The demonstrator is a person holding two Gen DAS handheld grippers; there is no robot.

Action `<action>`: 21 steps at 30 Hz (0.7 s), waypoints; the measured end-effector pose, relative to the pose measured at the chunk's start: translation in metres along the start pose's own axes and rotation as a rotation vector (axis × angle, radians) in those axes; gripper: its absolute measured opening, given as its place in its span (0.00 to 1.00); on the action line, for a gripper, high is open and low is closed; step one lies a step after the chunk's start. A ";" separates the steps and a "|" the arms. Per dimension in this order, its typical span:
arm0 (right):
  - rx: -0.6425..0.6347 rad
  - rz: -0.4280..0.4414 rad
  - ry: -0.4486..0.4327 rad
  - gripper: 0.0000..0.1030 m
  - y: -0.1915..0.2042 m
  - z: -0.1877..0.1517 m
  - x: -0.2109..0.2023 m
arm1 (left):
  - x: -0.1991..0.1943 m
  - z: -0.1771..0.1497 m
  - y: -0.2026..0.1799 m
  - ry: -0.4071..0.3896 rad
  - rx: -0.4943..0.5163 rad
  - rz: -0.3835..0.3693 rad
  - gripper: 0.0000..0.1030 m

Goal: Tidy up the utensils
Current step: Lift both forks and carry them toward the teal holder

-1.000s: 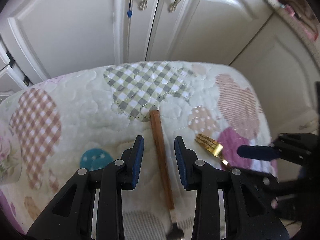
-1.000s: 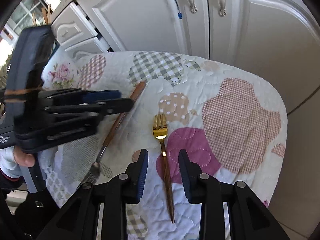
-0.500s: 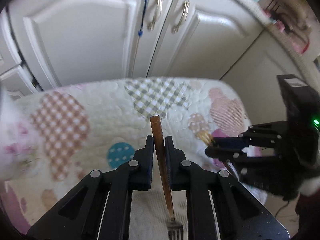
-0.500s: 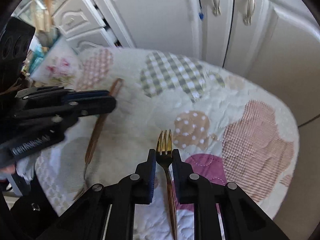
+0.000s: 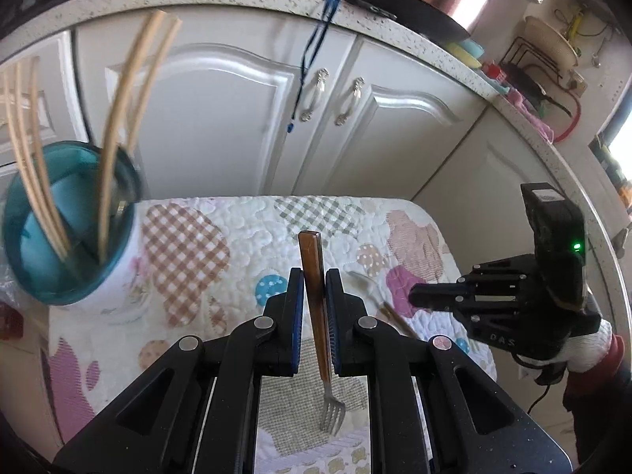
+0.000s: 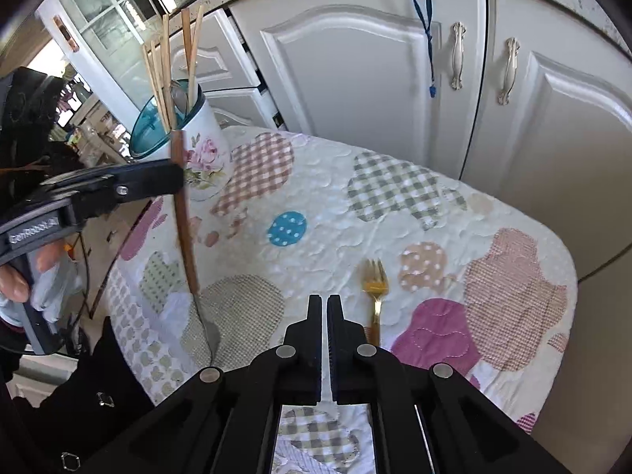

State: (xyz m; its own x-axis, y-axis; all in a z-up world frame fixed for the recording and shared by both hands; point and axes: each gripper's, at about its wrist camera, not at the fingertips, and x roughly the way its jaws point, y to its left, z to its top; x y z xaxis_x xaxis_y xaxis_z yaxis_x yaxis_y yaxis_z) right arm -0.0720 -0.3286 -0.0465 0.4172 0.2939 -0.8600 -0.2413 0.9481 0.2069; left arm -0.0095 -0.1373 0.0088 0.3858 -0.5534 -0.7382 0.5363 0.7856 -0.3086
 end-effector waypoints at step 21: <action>0.017 -0.135 0.137 0.02 -0.034 0.014 0.069 | -0.056 -0.009 0.019 -0.091 -0.043 0.017 0.09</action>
State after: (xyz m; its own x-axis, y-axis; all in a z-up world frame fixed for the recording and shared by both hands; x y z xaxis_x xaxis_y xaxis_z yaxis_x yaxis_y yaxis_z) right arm -0.0230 -0.3386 -0.1060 0.3218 0.1454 -0.9356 -0.1761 0.9801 0.0917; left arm -0.0271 -0.0888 0.0386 0.4621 -0.5613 -0.6866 0.4975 0.8050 -0.3233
